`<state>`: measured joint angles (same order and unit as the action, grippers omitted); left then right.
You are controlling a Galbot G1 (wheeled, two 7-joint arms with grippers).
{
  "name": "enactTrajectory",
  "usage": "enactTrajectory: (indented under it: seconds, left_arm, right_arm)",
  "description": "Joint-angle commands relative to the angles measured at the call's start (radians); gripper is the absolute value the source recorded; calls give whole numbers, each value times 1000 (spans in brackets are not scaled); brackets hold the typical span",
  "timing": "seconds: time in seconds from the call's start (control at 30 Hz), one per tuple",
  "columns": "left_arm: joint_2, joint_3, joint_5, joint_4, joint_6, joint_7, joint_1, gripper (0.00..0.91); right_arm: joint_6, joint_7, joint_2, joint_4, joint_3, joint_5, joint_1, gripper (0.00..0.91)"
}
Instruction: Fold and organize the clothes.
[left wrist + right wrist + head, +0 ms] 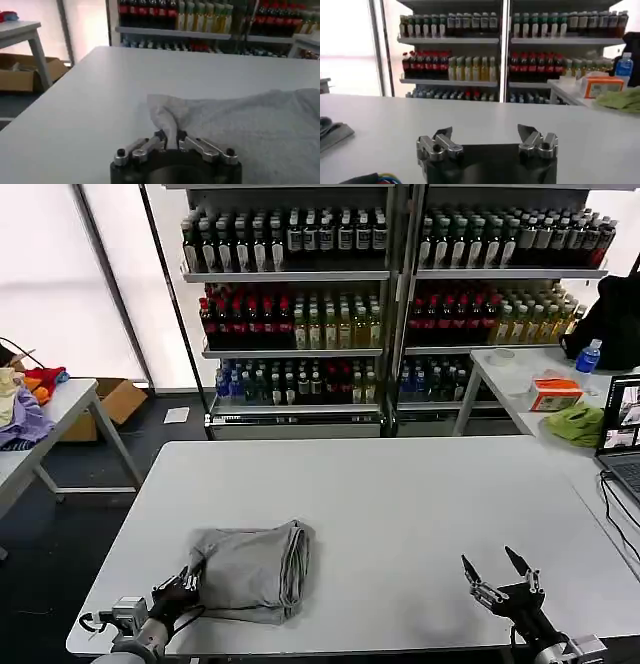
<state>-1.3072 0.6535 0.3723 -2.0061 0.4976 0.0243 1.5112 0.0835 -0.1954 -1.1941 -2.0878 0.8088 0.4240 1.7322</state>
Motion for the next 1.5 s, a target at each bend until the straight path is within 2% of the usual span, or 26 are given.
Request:
enactTrajectory:
  seconds: [0.03, 0.23, 0.33, 0.37, 0.43, 0.47, 0.57, 0.63, 0.67, 0.73, 0.83, 0.87, 1.0, 1.13, 1.23, 1.4, 1.5]
  left_arm:
    - [-6, 99, 114, -67, -18, -17, -8, 10]
    - [124, 388, 326, -60, 28, -12, -5, 10]
    - [236, 511, 382, 8, 53, 13, 0, 10]
    - [296, 556, 402, 28, 57, 14, 5, 10]
    - [340, 600, 424, 41, 66, 15, 14, 10]
    - [387, 623, 444, 47, 76, 16, 23, 10]
    - [441, 640, 511, 21, 79, 0, 42, 10]
    - [449, 629, 585, -46, 79, -59, 51, 10]
    - [439, 607, 665, -136, 80, -96, 74, 10]
    - [410, 543, 694, -226, 79, -146, 93, 10]
    - [320, 296, 681, -359, 78, -241, 107, 10]
    - [292, 173, 700, -394, 77, -301, 92, 10]
    - [253, -104, 748, -442, 28, -381, 32, 10]
    - [181, -393, 762, -386, 11, -427, -91, 10]
    - [115, -508, 713, -254, -1, -428, -193, 10]
    - [0, -605, 571, -21, -32, -438, -295, 20]
    - [-60, -627, 570, 21, -40, -443, -341, 71]
  right_arm:
    - [-1, 9, 3, 7, 21, 24, 4, 907]
    - [-5, 14, 2, 12, 17, 24, 3, 907]
    - [-5, 20, 3, 13, 10, 25, -5, 907]
    - [-5, 21, 3, 12, 9, 25, -7, 907]
    - [-3, 24, 3, 8, 7, 29, -12, 907]
    - [-2, 26, 4, 7, 7, 30, -13, 907]
    - [-5, 57, 2, 9, 7, 29, -22, 907]
    - [-5, 83, -2, 13, 8, 47, -28, 907]
    - [-5, 96, -3, 15, 9, 53, -30, 907]
    - [-9, 111, -5, 25, 13, 61, -31, 907]
    - [-10, 117, -6, 29, 15, 61, -30, 907]
    - [-10, 118, -7, 27, 16, 62, -28, 907]
    - [-12, 117, -12, 32, 9, 67, -30, 907]
    - [-8, 119, -21, 33, 1, 62, -30, 907]
    - [1, 118, -19, 23, 1, 68, -22, 907]
    - [60, 103, -1, -21, -26, 70, -11, 907]
    - [130, 107, 17, -64, -86, 84, -23, 907]
